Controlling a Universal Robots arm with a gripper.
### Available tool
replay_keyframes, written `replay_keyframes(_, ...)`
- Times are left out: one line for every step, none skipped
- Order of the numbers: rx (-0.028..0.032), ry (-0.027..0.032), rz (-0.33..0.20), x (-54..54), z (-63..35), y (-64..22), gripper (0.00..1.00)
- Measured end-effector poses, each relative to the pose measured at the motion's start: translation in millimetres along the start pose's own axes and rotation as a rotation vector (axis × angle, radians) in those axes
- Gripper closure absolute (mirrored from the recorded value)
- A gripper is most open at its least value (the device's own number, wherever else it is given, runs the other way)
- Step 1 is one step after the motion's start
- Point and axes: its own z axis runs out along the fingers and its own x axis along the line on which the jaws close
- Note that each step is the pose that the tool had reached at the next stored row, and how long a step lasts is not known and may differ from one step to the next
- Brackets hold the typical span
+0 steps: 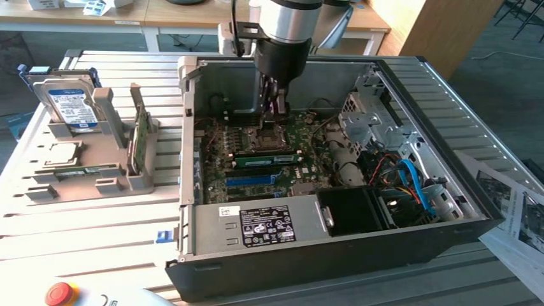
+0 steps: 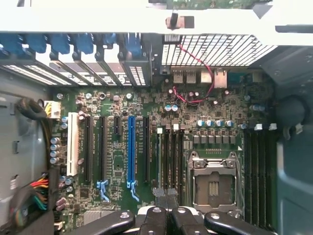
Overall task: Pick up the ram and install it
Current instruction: 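Press down the ram until it locks into place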
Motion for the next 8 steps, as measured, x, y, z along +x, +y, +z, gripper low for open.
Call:
replay_keyframes(-0.0007, 0.0001, 0.000, 0.0, -2.7, 0.1, 0.89)
replay_keyframes(-0.0012, 0.0001, 0.000, 0.0, -5.4, 0.3, 0.89)
replay_keyframes(-0.0019, 0.0001, 0.000, 0.0, -8.0, 0.4, 0.89)
replay_keyframes(-0.0024, 0.0001, 0.000, 0.0, -10.8, 0.5, 0.89)
replay_keyframes(-0.0030, 0.0001, 0.000, 0.0, -13.4, 0.6, 0.89)
replay_keyframes(-0.0036, 0.0000, 0.000, 0.0, -16.1, 0.8, 0.89)
replay_keyframes(-0.0042, 0.0000, 0.000, 0.0, -18.7, 0.9, 0.89)
replay_keyframes(-0.0049, 0.0002, 0.000, 0.0, -21.3, 1.0, 0.89)
